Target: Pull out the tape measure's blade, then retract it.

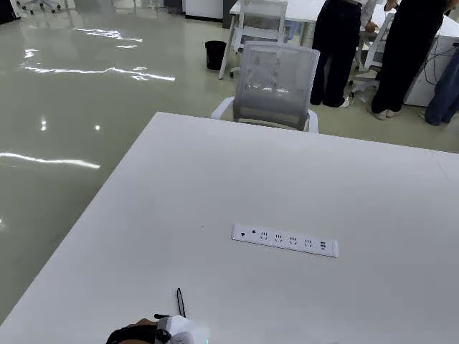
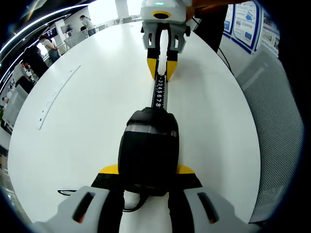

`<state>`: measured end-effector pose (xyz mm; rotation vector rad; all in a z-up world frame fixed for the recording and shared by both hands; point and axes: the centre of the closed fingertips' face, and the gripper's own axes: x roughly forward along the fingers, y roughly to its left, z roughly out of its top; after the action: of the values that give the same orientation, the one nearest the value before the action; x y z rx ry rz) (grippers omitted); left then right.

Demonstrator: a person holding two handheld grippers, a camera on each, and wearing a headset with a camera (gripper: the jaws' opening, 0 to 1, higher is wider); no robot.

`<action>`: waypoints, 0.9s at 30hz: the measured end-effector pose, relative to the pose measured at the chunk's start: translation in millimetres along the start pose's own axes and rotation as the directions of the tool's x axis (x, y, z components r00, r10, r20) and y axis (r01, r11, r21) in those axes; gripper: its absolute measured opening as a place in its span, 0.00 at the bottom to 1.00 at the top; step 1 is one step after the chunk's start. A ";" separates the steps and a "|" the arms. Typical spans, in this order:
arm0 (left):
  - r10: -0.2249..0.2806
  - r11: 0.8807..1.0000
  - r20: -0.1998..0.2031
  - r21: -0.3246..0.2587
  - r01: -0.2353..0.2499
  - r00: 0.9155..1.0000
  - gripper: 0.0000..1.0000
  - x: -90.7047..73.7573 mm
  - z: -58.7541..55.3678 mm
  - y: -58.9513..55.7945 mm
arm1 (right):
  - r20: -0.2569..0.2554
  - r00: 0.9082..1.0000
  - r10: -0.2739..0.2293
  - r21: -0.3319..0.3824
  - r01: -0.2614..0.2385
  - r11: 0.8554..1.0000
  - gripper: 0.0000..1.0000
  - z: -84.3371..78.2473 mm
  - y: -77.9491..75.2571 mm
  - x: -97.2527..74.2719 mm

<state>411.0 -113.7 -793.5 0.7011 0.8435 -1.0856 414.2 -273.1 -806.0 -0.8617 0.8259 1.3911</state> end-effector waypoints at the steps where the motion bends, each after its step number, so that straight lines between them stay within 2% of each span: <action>1: -0.001 1.000 0.000 0.000 0.001 1.000 0.31 0.1 -0.1 0.1 | 0.000 1.000 0.000 0.000 0.000 1.000 0.11 -0.3 0.0 -0.6; 27: 0.000 1.000 -0.004 -0.004 0.000 1.000 0.31 0.3 -0.4 0.4 | -0.008 1.000 -0.001 0.007 0.001 1.000 0.11 -8.5 -0.7 -6.8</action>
<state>411.3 -113.4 -793.9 0.6998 0.8488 -1.0820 414.8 -283.8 -803.9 -0.8628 0.8361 1.3843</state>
